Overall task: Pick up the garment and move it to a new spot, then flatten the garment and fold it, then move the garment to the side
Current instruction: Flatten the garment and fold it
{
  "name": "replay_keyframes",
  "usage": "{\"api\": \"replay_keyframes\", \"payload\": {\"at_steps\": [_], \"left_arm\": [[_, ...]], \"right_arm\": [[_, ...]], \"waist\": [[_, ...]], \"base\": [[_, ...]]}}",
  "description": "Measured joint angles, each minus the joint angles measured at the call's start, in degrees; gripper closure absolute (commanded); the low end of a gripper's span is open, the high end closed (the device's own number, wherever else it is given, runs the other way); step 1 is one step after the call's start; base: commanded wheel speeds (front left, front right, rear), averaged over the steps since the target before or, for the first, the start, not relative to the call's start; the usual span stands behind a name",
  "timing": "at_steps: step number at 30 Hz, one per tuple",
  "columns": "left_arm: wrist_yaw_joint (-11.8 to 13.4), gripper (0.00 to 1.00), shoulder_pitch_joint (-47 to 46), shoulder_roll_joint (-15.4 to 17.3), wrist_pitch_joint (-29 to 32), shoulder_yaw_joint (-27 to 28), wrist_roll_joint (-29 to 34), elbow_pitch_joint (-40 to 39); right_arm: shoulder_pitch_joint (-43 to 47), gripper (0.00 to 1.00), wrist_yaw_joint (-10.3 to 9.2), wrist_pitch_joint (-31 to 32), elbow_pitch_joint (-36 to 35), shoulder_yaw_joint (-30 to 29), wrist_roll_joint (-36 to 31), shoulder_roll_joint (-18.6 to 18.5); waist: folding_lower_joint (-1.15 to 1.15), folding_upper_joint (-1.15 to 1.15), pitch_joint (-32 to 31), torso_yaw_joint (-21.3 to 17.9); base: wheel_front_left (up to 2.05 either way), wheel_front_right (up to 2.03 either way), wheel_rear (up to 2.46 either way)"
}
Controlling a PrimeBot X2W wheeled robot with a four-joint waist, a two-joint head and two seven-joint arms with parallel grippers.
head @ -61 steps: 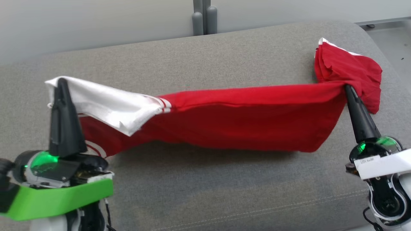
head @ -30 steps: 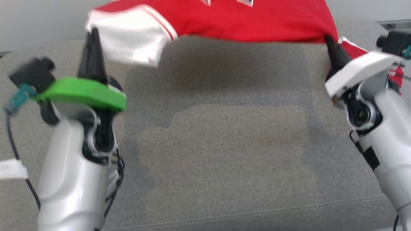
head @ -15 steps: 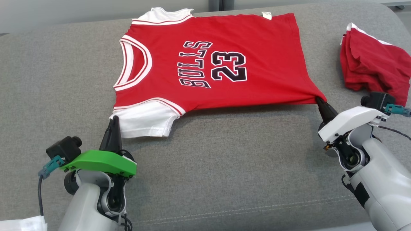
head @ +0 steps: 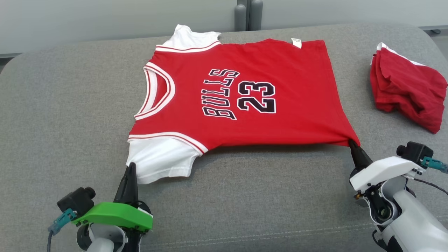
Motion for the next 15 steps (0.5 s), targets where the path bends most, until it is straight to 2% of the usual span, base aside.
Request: {"api": "replay_keyframes", "payload": {"at_steps": [6,15], "left_arm": [[0.18,1.0,4.37,0.15,-0.01,0.34,0.23,-3.04],[1.75,1.0,10.09,0.41,-0.26,-0.1,2.12,-8.17]], "right_arm": [[3.7,1.0,0.33,-0.58,-0.55,1.22,-0.52,-0.13],[5.54,1.0,0.36,-1.07,-1.03,2.02,-1.8,-1.24]], "waist": [[0.0,0.0,-1.63,0.72],[0.0,0.0,-1.62,0.49]], "base": [[0.0,0.0,0.0],[0.0,0.0,0.0]]}}
